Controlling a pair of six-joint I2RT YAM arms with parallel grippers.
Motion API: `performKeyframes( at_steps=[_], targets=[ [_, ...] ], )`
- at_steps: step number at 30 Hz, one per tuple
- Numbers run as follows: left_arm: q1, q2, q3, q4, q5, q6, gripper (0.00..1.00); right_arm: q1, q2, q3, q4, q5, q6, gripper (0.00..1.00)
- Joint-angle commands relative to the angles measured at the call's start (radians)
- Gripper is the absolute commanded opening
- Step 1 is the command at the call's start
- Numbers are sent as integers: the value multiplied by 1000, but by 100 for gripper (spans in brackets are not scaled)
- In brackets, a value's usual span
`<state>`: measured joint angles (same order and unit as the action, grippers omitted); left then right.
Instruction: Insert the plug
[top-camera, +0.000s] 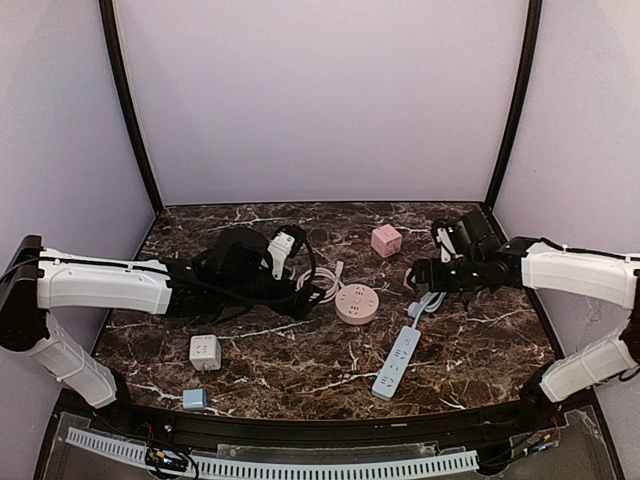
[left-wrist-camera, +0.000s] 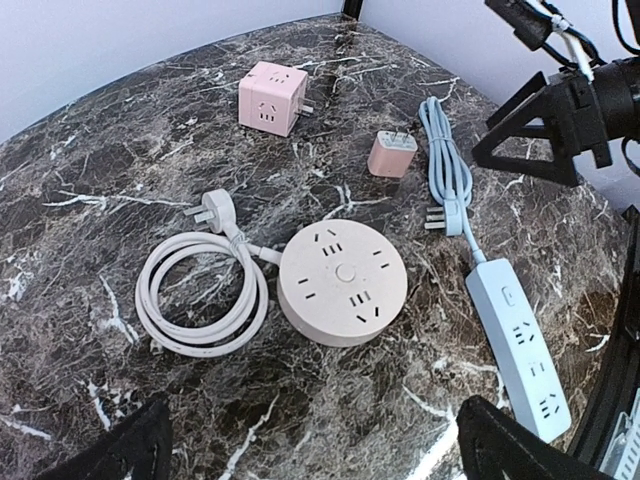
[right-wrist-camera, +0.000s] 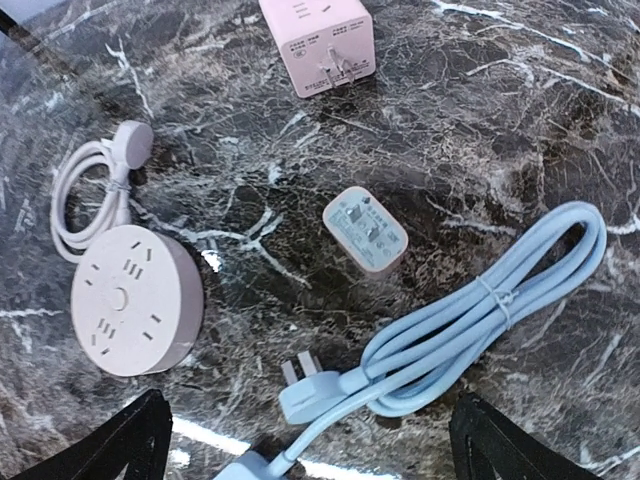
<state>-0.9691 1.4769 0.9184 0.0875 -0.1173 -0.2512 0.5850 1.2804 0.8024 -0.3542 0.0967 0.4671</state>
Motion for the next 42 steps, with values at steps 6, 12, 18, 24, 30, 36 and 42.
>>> performKeyframes(
  at_steps=[6, 12, 18, 24, 30, 36, 42],
  targets=[
    [-4, -19, -54, 136, 10, -69, 96, 10, 330, 267, 0, 163, -365, 93],
    [-4, -43, -99, 158, -2, -66, 95, 3, 472, 395, -88, 154, -495, 85],
    [-4, -31, -102, 158, 2, -62, 95, -20, 505, 398, -114, 65, -613, 80],
    [-5, -40, -111, 159, 6, -60, 94, -48, 532, 406, -136, 34, -661, 72],
    [-4, -35, -112, 165, 21, -62, 94, -90, 539, 416, -153, 0, -669, 61],
    [-4, -35, -110, 160, 13, -59, 93, -93, 572, 437, -149, -27, -686, 50],
    [-4, -36, -110, 159, 10, -52, 93, -96, 576, 446, -151, -46, -691, 28]
  ],
)
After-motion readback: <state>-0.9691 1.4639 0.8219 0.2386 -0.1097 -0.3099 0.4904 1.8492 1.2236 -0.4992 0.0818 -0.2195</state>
